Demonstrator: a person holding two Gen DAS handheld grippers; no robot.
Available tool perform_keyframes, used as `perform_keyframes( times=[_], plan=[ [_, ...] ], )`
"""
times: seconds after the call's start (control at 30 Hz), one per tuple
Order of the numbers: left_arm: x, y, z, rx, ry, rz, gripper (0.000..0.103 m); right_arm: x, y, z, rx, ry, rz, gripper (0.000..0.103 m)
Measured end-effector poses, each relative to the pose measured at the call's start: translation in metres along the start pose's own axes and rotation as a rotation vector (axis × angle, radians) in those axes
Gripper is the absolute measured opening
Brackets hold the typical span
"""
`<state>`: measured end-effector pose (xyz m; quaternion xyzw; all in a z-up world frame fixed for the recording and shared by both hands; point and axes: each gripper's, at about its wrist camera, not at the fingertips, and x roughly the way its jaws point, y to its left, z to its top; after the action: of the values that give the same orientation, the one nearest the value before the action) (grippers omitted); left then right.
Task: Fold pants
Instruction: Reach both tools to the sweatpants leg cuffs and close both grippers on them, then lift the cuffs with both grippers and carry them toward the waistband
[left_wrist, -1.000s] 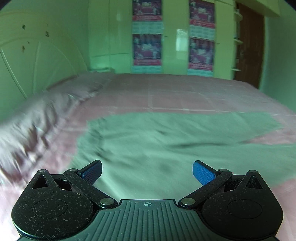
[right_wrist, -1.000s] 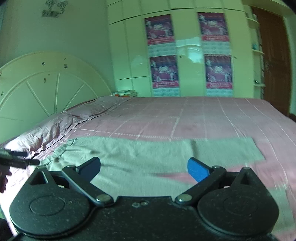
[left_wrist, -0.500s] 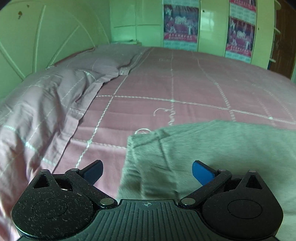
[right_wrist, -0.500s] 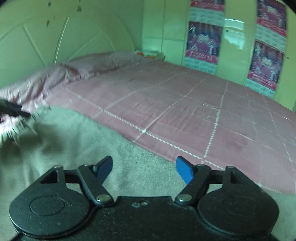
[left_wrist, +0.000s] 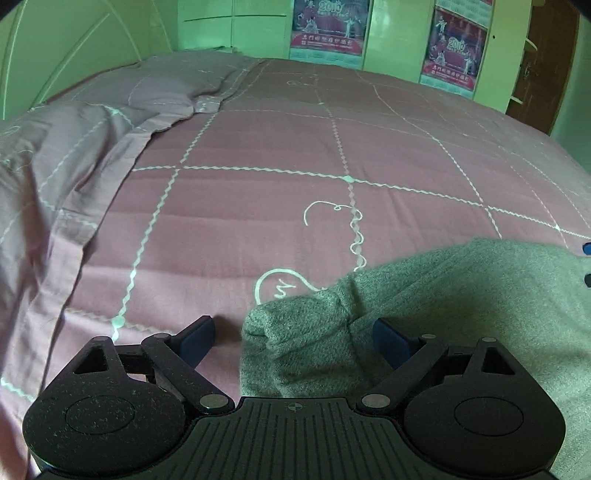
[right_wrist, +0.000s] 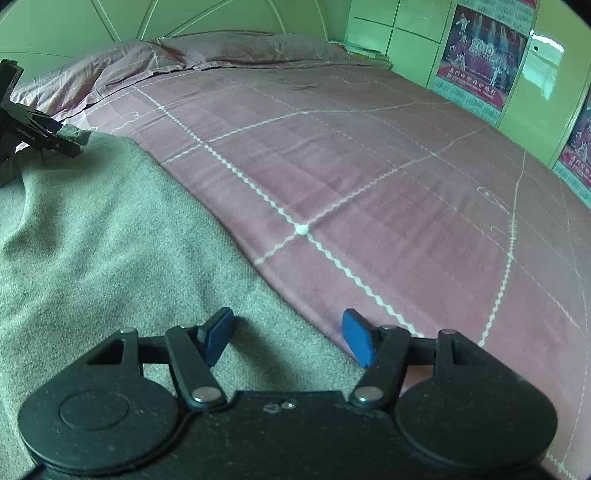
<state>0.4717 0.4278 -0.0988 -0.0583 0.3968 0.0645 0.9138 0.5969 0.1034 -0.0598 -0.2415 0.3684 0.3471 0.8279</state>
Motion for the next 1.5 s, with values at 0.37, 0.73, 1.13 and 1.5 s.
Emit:
perform_keyframes(
  times=[0.37,0.73,1.13,1.5],
  plan=[
    [-0.06,0.008,-0.013,0.016,-0.235,-0.174,0.029,-0.078,0.033,0.001,-0.045,-0.114,-0.087,0.0],
    [-0.197,0.017,-0.097,0.107,-0.381,-0.296,0.03,-0.222,0.173,-0.084,-0.316,-0.218,-0.179,0.0],
    [-0.259,0.018,-0.231,-0.299,-0.175,-0.081,0.073,-0.232,0.228,-0.176,0.228,-0.201,-0.176,0.025],
    [-0.221,0.011,-0.216,-0.713,-0.16,-0.353,0.073,-0.2,0.133,-0.192,0.991,-0.243,-0.039,0.027]
  ],
)
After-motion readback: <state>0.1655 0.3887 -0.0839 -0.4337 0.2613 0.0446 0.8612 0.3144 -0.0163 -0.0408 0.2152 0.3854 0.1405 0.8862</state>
